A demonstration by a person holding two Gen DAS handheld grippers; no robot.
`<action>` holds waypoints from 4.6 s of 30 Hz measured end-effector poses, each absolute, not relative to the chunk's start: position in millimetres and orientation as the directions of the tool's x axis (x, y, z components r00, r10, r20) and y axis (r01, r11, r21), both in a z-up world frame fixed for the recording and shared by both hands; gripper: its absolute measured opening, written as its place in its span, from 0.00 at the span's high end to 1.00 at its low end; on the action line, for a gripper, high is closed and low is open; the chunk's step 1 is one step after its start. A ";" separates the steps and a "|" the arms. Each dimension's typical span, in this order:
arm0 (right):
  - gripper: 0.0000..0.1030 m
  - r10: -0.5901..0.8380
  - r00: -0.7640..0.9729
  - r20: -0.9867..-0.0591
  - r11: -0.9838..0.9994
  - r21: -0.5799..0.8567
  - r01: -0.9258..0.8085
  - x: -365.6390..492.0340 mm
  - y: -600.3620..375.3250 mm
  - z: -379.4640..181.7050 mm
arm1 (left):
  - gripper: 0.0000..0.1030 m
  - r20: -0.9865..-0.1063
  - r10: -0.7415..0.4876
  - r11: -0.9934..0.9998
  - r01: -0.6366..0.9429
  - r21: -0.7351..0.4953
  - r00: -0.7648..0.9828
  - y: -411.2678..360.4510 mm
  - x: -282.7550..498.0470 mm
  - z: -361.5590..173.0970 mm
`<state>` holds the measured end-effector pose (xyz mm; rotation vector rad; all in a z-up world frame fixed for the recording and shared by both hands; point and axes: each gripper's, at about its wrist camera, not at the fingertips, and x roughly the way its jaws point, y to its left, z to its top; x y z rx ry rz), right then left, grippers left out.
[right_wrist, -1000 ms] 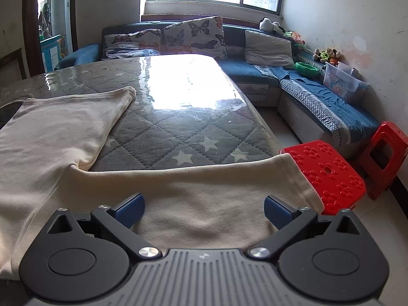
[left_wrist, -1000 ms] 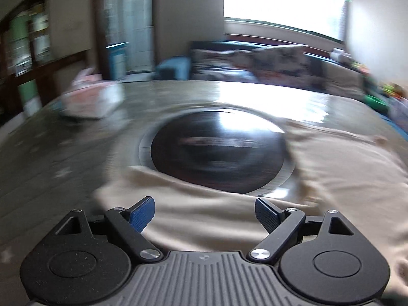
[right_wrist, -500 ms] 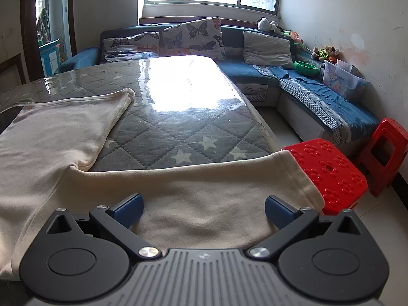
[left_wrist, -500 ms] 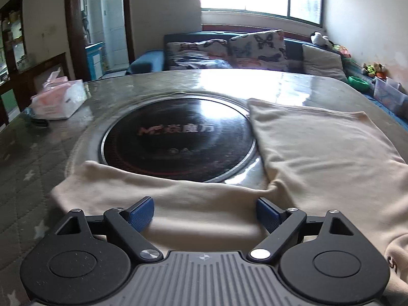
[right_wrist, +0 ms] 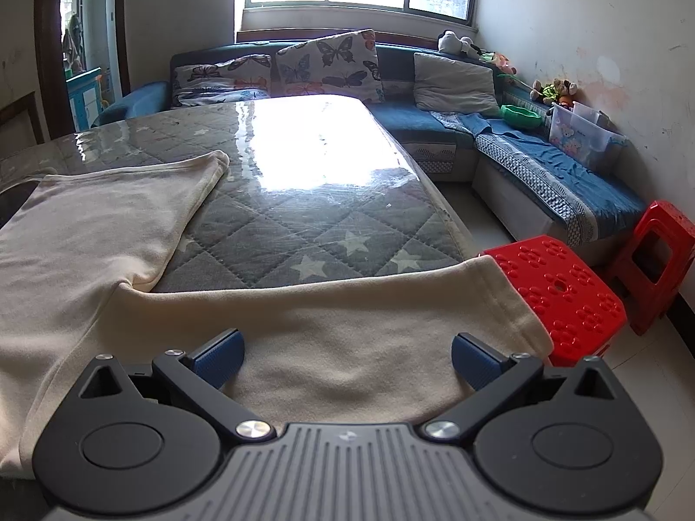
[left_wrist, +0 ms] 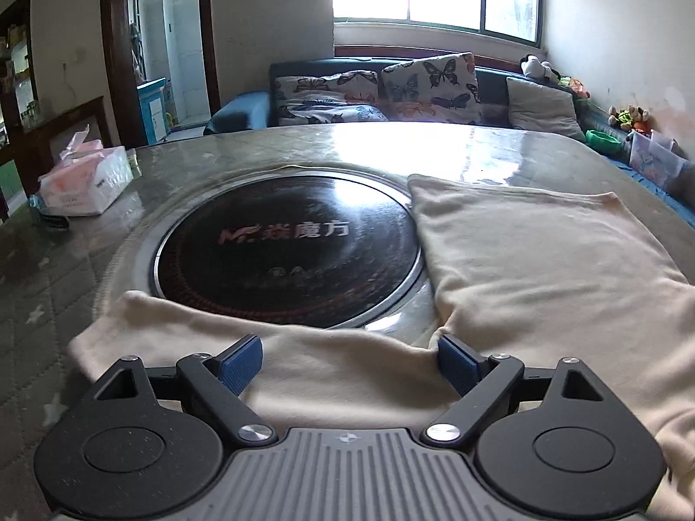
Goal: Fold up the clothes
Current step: 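Release the folded sleeve and withdraw the left gripper, then grasp the other sleeve cuff with the right gripper and lift it, then fold the held sleeve across the shirt body and open the right gripper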
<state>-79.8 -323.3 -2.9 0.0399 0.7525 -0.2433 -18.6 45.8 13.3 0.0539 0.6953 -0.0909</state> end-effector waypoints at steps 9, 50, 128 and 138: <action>0.00 -0.213 0.703 -0.679 0.971 -0.067 0.230 -82.4 -321.2 -1.6 | 0.13 -0.628 -0.166 0.966 0.253 0.051 0.761 40.6 -59.1 20.4; 0.49 -0.285 0.696 -0.659 0.878 0.111 0.465 -119.0 -405.9 -0.1 | 0.13 -0.620 -0.447 0.804 0.593 0.038 0.645 -110.1 -53.3 31.7; 0.77 0.100 0.675 -0.731 0.989 0.002 -0.145 -95.2 -228.7 19.8 | 0.34 -0.547 -0.398 0.894 0.444 -0.054 0.737 -4.1 -71.3 41.7; 0.77 0.133 0.718 -0.684 0.986 0.019 -0.166 -76.3 -233.6 36.2 | 0.54 -0.587 -0.427 0.871 0.487 -0.063 0.688 -19.8 -57.9 28.6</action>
